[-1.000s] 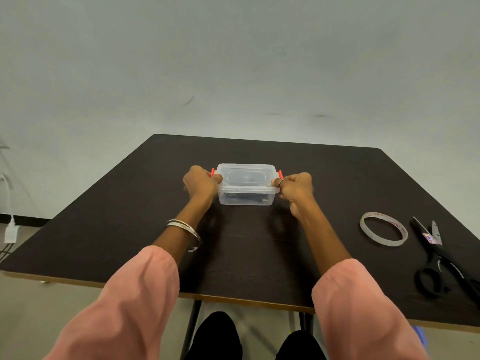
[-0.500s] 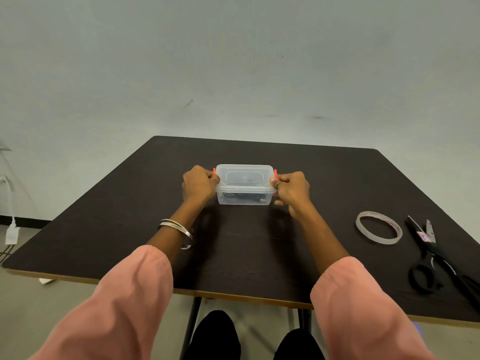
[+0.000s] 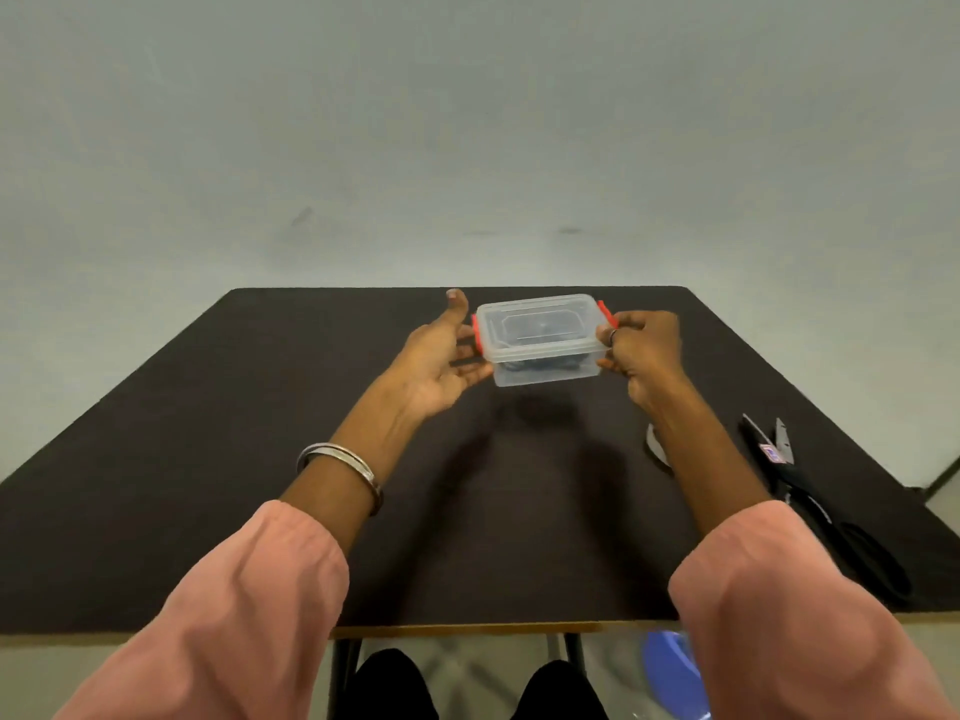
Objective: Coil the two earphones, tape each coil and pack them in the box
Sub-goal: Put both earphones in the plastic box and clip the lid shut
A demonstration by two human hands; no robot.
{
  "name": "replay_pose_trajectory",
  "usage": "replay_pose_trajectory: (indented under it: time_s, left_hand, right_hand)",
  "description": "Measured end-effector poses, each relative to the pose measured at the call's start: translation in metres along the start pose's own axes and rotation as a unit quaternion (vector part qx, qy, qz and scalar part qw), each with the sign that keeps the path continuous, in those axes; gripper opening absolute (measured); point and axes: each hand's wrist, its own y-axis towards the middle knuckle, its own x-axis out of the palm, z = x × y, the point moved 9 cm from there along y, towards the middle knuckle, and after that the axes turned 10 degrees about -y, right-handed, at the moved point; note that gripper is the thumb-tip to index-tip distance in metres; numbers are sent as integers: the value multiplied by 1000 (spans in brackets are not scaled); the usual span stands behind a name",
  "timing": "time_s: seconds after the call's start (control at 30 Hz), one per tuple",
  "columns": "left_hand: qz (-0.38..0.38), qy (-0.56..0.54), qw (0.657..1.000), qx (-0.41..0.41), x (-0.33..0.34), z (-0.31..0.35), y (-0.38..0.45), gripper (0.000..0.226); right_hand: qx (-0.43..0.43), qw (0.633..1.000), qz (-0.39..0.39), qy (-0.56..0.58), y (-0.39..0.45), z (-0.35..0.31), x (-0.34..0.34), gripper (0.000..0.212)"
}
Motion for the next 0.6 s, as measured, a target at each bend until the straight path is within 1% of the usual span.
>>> replay_pose_trajectory:
  time_s: [0.1, 0.23, 0.33, 0.4, 0.6]
  left_hand:
    - [-61, -42, 996, -49, 50, -27, 18, 74]
    - [-114, -60, 988, -90, 108, -64, 39, 94]
    - [-131, -63, 984, -104, 136, -85, 53, 98]
    - [-129, -59, 984, -110, 147, -97, 64, 100]
    - [-130, -27, 986, -104, 155, -110, 86, 98]
  right_hand:
    - [7, 999, 38, -19, 34, 10, -48, 34]
    - [12, 994, 93, -58, 74, 24, -100, 35]
    - [17, 990, 106, -87, 95, 35, -119, 37]
    - [19, 988, 110, -105, 108, 43, -125, 39]
    - [27, 988, 103, -115, 130, 63, -125, 38]
